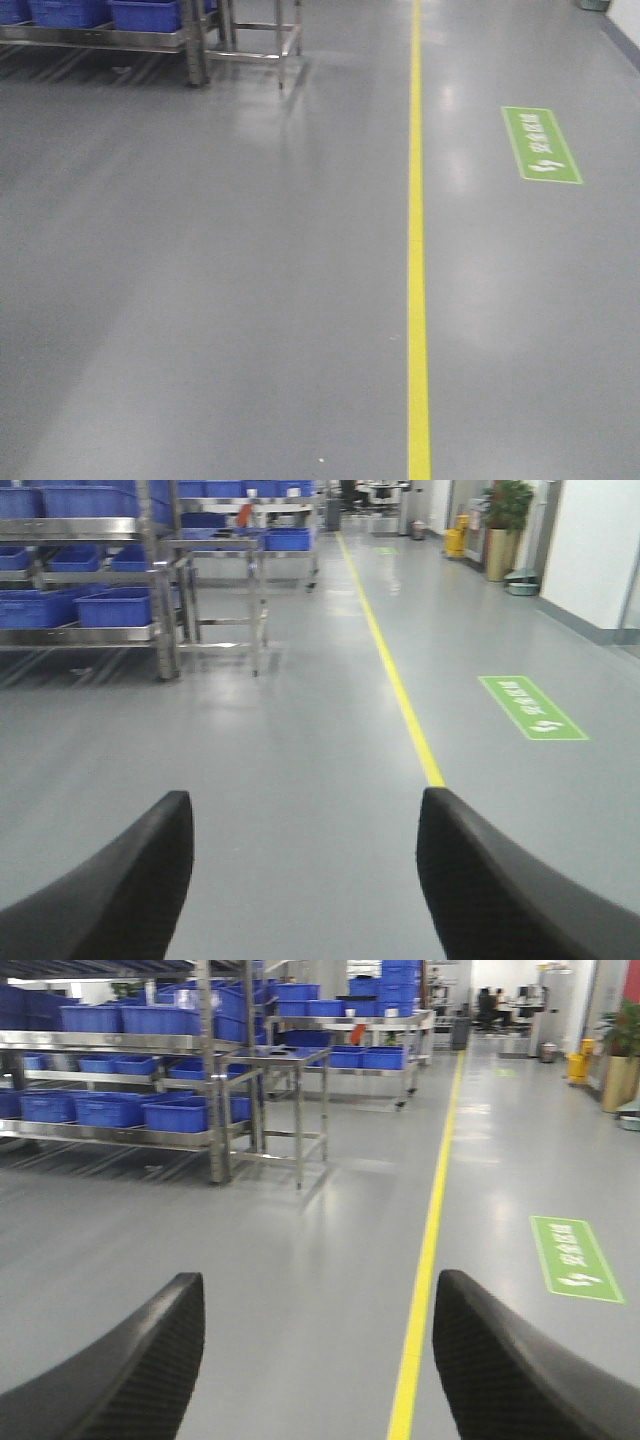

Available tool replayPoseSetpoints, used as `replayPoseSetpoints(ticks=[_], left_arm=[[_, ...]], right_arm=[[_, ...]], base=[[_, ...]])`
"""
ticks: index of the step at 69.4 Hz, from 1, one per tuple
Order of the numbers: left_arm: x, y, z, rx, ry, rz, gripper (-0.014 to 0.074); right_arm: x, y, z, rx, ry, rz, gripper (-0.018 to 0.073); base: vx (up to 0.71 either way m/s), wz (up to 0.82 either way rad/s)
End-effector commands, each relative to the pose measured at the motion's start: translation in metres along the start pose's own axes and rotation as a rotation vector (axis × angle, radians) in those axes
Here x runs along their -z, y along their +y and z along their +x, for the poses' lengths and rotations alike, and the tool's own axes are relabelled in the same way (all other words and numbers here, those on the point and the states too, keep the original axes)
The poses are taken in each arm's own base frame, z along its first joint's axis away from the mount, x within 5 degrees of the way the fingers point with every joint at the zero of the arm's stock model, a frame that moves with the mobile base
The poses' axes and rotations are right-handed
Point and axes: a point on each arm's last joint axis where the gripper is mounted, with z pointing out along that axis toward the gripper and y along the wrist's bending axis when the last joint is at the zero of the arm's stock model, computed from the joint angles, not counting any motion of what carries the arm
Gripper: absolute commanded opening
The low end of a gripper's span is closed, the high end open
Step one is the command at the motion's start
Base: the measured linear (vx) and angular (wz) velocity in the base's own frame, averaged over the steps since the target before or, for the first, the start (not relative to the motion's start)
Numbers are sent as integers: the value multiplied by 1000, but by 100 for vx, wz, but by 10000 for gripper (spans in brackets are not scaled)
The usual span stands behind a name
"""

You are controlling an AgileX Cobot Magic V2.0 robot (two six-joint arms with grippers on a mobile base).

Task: Move and align brake pads A on conveyor
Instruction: 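Drive along the yellow floor line past the green floor sign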

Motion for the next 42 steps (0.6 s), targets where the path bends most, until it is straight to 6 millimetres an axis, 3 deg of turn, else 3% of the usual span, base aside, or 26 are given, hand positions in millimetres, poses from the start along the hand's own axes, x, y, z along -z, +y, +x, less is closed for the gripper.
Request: replayPoseSetpoints(ticks=[1,42], left_arm=[[1,0,-15,2,-100,-3,464],[1,0,-15,2,-100,-3,464]], right_arm=[[0,-1,-15,5,-89,6,463],[0,-1,-15,5,-89,6,463]], base=[[-11,-45],[4,-35]])
